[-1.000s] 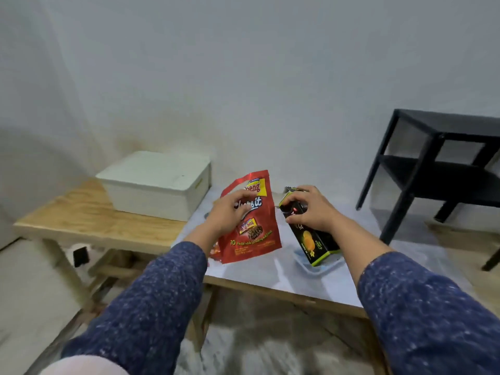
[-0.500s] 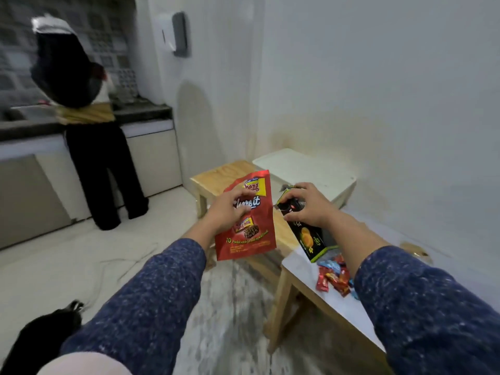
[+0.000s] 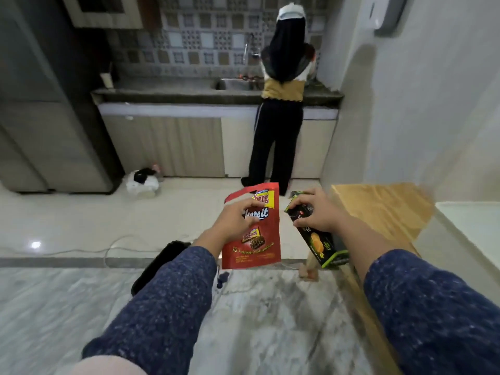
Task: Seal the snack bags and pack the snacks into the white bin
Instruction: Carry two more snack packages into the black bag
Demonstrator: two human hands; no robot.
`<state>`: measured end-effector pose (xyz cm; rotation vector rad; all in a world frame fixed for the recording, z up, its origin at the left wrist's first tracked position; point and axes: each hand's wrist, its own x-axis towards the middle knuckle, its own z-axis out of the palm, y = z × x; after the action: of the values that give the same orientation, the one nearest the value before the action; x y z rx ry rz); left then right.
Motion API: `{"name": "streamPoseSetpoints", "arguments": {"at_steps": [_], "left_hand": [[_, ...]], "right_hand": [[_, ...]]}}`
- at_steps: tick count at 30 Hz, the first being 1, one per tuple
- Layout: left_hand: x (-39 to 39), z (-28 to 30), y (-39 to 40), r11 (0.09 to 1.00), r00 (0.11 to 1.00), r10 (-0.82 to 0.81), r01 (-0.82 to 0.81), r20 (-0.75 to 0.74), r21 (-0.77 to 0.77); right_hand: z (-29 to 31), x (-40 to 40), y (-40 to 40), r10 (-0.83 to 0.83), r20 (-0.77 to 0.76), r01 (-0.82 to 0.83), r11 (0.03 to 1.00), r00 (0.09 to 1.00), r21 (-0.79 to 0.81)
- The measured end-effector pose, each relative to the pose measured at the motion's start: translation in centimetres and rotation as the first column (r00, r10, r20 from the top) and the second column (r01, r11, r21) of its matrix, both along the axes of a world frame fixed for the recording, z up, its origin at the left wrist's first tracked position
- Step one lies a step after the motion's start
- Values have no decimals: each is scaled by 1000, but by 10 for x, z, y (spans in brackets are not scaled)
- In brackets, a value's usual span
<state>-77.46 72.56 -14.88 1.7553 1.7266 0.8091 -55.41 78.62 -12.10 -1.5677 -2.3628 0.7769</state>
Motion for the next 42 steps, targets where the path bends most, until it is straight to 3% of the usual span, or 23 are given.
{"name": "streamPoseSetpoints", "arguments": {"at_steps": [10,16,22,27,33,38,42], "left_hand": [[-187,-69,0,897,907,421,-416,-1,-151],[-304,-129,30,818,850,527,-513,-21,-261],[-376,-232,54,721,803,594,-559,-51,-410],[-412,-350,71,640,762,643,-591,-79,-491],[-429,-462,82,604,796,598,-524,-93,-601],[-432,-474,92,562,838,521,-479,-162,-674],[-434,-431,104,516,849,483,-474,-215,-713]], "right_hand": [[-63,-223,85,379,64,-366,918,923,-154],[-134,-366,127,398,82,-372,900,914,-226],[-252,-465,154,419,85,-369,864,904,-342],[-376,-521,171,476,140,-389,828,868,-404],[-492,-547,183,533,174,-388,768,828,-510],[-512,-555,189,635,209,-430,693,743,-579],[-471,-560,199,733,303,-509,654,609,-559]]}}
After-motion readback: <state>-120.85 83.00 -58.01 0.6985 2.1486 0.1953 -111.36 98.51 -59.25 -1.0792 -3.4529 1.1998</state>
